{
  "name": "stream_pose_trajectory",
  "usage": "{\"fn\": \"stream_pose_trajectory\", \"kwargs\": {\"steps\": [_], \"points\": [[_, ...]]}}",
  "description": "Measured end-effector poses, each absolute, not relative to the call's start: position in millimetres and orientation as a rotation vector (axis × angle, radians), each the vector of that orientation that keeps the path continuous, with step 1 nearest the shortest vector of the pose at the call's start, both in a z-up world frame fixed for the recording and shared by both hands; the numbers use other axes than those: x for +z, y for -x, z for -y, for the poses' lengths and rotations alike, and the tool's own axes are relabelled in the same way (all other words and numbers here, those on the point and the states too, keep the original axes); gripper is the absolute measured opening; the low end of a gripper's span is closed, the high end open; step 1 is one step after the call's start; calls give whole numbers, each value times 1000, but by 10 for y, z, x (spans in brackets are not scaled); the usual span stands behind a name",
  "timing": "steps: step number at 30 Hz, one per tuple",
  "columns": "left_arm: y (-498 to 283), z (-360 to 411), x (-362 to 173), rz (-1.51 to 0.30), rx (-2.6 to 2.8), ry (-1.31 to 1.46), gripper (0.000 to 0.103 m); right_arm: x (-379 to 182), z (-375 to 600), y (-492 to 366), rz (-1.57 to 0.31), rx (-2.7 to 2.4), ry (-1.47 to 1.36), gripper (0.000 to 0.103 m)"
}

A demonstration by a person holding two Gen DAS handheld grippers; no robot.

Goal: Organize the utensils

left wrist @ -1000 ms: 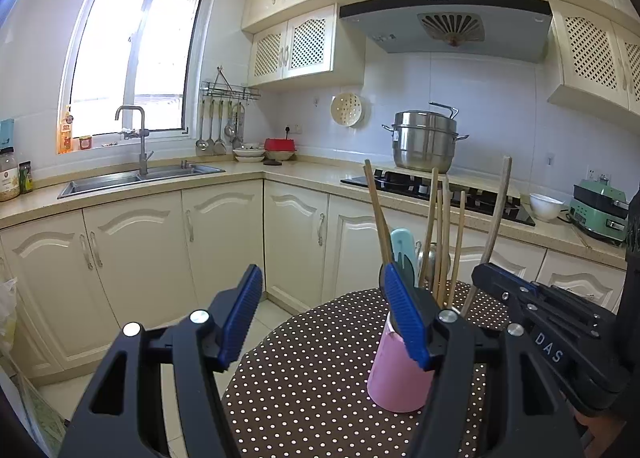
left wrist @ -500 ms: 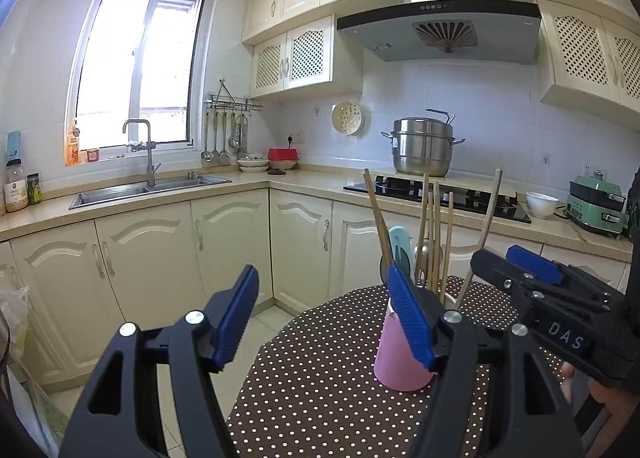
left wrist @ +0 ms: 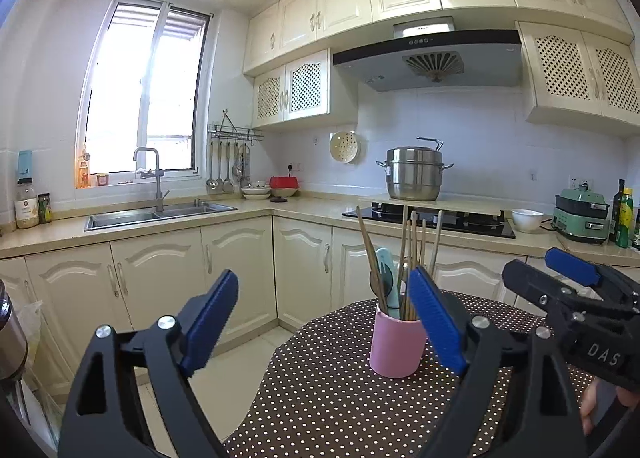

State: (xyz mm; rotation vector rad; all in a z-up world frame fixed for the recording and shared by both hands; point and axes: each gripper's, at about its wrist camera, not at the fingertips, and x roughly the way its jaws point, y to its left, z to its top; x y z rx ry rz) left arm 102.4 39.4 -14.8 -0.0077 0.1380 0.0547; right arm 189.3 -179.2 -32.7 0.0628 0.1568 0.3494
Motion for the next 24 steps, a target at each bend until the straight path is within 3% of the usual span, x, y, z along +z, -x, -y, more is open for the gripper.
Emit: {"fn": "stream_pose_trajectory", "kwargs": {"steps": [8,24], "points": [[-470,-361,-18,-109,40,-17,89,-201,1735,-1283,-113,306,-14,88],[89,-237,181,-55,19,-36,91,-43,1827,-692,-65,278,-33,91]]}}
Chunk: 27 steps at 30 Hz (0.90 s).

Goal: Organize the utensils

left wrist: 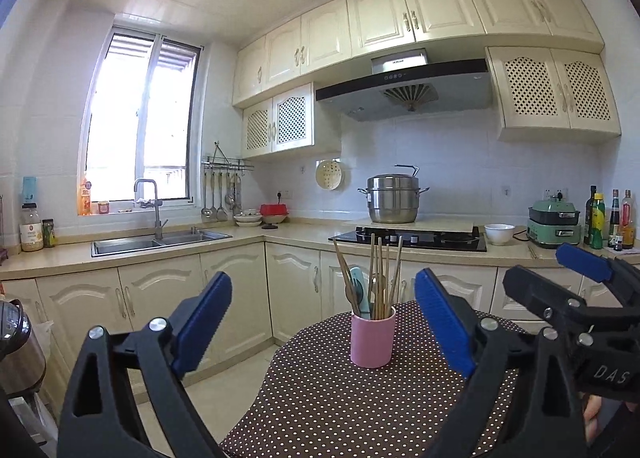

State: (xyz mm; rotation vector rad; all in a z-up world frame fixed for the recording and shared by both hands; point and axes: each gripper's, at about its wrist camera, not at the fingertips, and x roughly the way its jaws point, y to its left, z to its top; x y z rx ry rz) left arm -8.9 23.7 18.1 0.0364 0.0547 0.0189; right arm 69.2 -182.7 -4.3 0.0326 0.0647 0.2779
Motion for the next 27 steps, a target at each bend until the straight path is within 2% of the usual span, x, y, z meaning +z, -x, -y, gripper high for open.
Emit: {"fn": "stream_pose_trajectory", "kwargs": {"steps": [27], "points": [[166,-235,179,-56,-1,-9,91,-46,1844,-575,-60,259,-39,92]]}}
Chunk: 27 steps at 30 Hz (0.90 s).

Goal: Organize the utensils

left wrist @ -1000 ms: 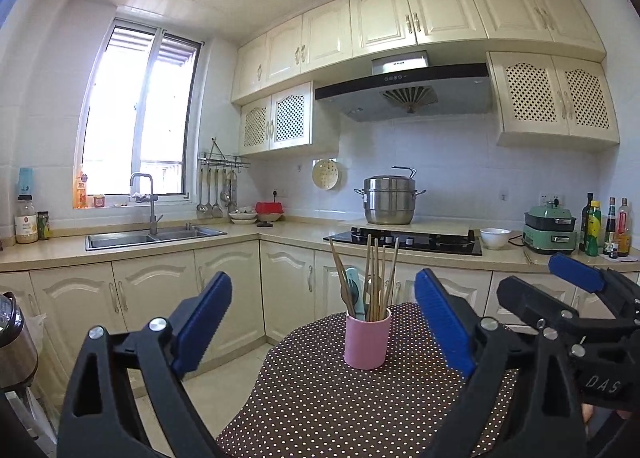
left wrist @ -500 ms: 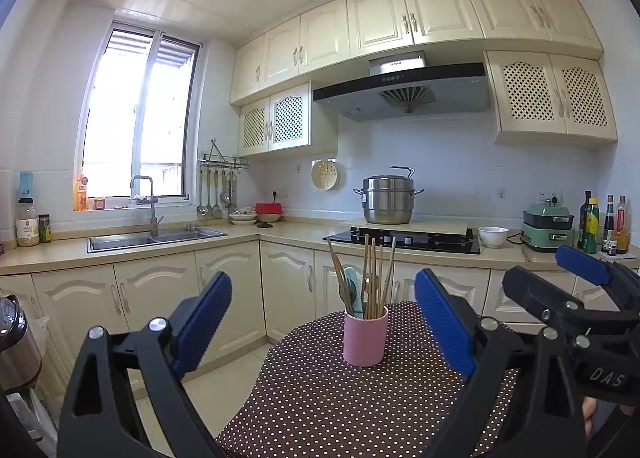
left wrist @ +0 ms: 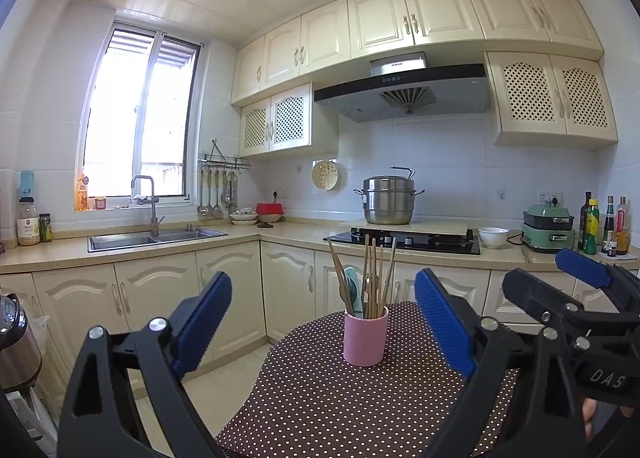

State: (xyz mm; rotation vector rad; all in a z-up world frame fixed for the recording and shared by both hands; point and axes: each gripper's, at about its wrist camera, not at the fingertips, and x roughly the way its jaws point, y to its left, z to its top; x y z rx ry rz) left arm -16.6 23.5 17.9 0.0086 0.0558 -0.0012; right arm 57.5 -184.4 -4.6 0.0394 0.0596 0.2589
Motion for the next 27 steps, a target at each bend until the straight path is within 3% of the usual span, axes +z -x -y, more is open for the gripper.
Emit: {"fn": "stream_pose_trajectory", "kwargs": {"steps": [27], "points": [[143,-236,156,-64,-4,-8,91,-69,1844,-590,-79,262,-53,92]]}}
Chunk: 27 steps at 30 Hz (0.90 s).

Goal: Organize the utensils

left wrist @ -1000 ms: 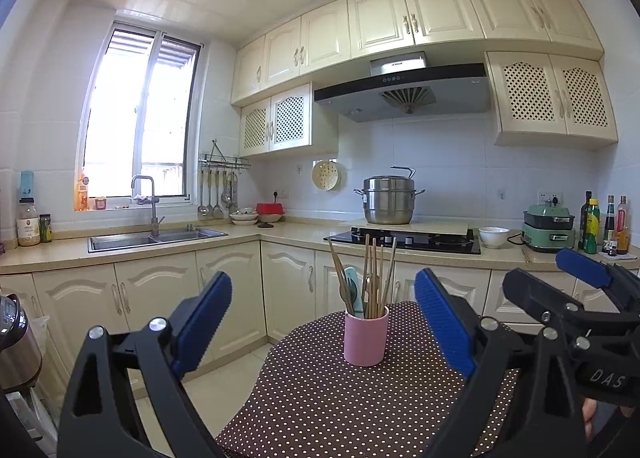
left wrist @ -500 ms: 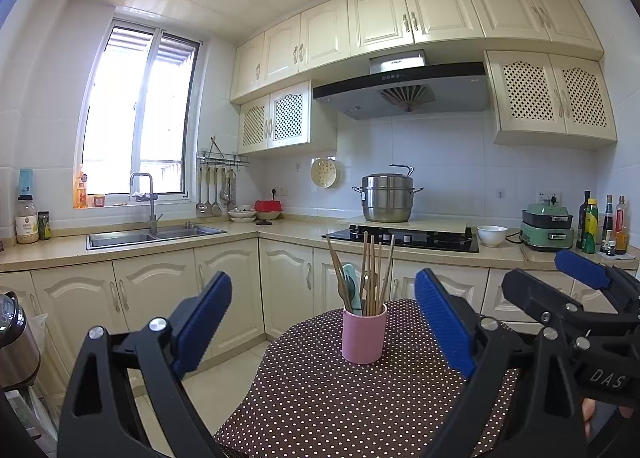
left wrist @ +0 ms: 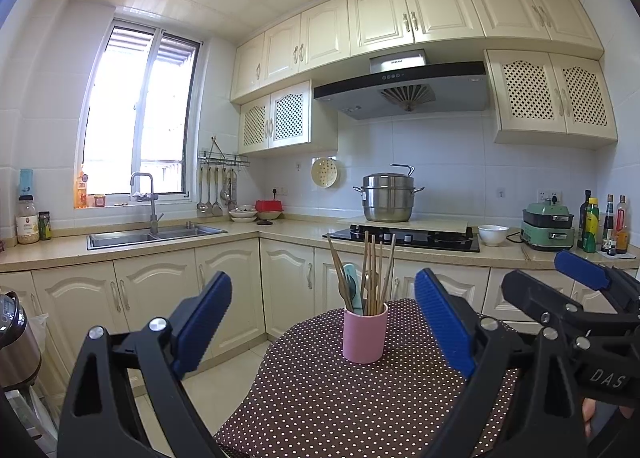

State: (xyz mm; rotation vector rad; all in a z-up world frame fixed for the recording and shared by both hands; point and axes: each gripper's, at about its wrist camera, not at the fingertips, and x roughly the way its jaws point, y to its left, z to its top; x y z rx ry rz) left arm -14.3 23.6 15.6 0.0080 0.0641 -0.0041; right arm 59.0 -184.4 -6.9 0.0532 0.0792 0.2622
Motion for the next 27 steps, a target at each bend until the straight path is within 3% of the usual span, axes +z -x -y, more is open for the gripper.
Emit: {"fn": "stream_pose_trajectory", "kwargs": {"steps": [27], "points": [[142,-255,147,-65,0,-7,91,-68,1830,-603,-78,259,-48,93]]}}
